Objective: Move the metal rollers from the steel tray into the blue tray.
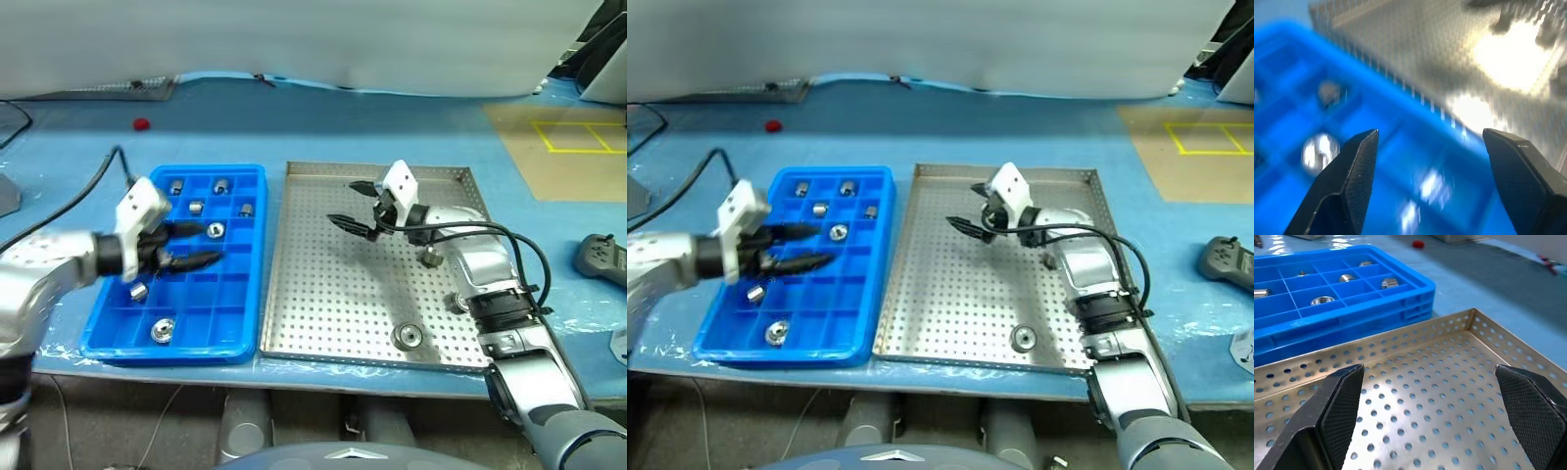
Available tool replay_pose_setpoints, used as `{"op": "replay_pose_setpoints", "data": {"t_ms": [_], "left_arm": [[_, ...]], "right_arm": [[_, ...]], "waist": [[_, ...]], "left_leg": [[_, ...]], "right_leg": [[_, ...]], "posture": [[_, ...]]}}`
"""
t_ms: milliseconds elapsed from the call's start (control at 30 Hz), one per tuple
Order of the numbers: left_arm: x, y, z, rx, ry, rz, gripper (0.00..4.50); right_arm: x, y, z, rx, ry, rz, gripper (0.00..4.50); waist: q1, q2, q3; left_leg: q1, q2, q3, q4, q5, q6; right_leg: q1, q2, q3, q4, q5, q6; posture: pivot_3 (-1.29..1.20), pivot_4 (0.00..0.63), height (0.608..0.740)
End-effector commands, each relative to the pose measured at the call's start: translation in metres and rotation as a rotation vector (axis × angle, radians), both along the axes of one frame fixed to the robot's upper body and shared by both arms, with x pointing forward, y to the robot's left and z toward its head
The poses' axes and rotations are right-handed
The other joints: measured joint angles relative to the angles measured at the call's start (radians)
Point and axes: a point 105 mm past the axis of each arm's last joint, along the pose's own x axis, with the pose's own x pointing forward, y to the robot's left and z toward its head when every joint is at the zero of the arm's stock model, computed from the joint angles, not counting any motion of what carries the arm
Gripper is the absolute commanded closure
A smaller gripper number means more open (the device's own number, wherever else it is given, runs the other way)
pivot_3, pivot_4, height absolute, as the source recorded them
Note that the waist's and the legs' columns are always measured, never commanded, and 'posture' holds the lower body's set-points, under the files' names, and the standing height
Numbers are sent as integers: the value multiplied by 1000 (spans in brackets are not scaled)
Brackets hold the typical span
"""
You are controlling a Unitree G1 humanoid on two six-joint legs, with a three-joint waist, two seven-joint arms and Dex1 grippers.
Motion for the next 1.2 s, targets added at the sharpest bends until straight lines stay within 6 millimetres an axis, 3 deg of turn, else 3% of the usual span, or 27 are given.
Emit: {"op": "replay_pose_setpoints", "data": {"t_ms": [33,133,267,433,667,900,1000,1067,1167,1200], "left_arm": [[22,-36,5,-53,-48,-119,922],[46,-76,5,-118,-97,-183,922],[55,-118,-5,-138,-110,-292,922],[58,-145,8,-210,-128,-370,922],[59,-129,10,-210,-142,-349,922],[60,-113,7,-227,-143,-272,922],[60,-106,8,-224,-152,-241,879],[61,-98,10,-219,-165,-211,879],[63,-87,14,-212,-185,-166,879],[63,-81,16,-215,-193,-145,879]], "right_arm": [[-14,-18,22,23,-59,-73,0],[-26,-32,24,21,-57,-139,0],[-40,-43,24,17,-49,-219,0],[-40,-61,4,-25,41,-399,0],[-25,-68,-22,-32,185,-490,0],[2,-61,-42,-6,261,-487,0],[9,-65,-54,-59,288,-504,617],[10,-65,-58,-82,295,-494,1270],[11,-61,-51,-84,263,-460,2359],[12,-51,-39,-50,223,-411,2656]], "waist": [[-18,0,0],[-50,-1,-1],[-102,-2,-2],[-141,-2,-2],[-164,-2,-2],[-158,-2,-2],[-153,-2,-2],[-141,-2,-2],[-134,-2,-2],[-132,-2,-2]], "left_leg": [[0,-1,0,1,0,0],[0,-1,0,3,1,-2],[-2,-1,0,4,0,0],[-6,-1,-1,5,-2,5],[-6,0,-1,9,-3,5],[-6,0,-1,10,-3,6],[-7,0,-1,10,-4,7],[-8,0,-1,9,-4,7],[-7,0,-1,9,-4,7],[-7,0,-1,9,-4,7]], "right_leg": [[0,0,1,0,0,0],[1,0,1,0,0,1],[0,1,2,-2,2,-2],[-2,4,1,-3,2,-3],[-1,4,1,-3,-1,4],[0,4,1,-2,2,-2],[0,3,1,-2,3,-3],[-1,3,1,-3,3,-4],[-1,3,1,-3,3,-4],[-1,3,1,-3,3,-4]], "posture": [[-255,150,740],[-347,150,740],[-443,150,740],[-487,150,740],[-445,150,740],[-389,150,740],[-348,150,740],[-328,150,740],[-293,150,740],[-267,150,740]]}}
